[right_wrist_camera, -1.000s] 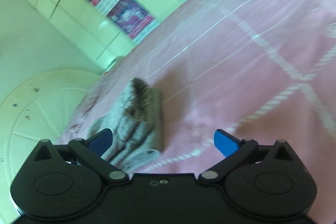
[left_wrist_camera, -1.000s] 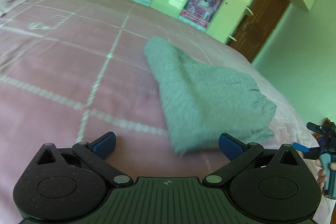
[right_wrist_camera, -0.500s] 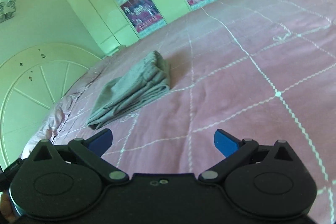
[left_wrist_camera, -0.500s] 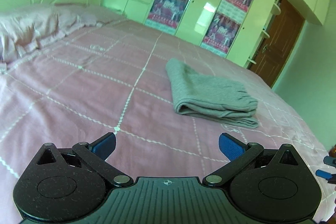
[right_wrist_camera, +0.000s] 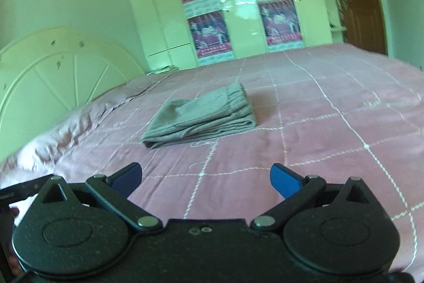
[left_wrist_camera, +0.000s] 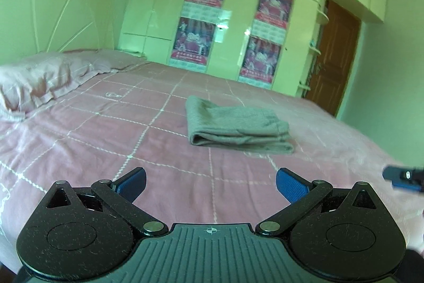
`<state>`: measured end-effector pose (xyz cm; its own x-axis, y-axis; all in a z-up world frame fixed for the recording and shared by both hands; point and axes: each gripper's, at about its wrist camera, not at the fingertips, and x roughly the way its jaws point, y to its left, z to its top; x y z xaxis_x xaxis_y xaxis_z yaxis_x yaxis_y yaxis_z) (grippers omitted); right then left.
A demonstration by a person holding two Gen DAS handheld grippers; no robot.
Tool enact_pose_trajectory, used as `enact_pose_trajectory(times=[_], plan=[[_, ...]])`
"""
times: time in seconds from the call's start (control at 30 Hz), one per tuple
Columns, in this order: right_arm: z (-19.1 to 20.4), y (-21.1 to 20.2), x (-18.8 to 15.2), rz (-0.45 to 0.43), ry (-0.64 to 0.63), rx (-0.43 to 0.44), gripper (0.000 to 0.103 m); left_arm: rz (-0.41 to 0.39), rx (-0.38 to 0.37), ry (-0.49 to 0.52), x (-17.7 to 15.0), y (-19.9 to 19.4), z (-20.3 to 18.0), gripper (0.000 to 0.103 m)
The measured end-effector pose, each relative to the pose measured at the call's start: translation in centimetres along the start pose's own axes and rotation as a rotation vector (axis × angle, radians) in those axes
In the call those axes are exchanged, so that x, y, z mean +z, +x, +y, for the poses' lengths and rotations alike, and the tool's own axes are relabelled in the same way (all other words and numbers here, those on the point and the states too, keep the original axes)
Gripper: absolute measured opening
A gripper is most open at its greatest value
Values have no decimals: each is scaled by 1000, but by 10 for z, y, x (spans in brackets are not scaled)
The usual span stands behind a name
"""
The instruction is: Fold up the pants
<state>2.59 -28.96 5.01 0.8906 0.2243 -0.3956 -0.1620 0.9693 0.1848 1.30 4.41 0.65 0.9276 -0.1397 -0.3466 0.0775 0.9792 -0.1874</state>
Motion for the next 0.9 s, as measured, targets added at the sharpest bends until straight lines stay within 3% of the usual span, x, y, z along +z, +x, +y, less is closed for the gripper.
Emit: enact_pose_trajectory(times=[0.3,0.9], plan=[[30,-4,-20,-8,-106,5,97,28,-2,113,-25,-14,-39,103],[27,-6,-24,-5,-101,-11,97,-5,25,80,-21,-24,-36,103]])
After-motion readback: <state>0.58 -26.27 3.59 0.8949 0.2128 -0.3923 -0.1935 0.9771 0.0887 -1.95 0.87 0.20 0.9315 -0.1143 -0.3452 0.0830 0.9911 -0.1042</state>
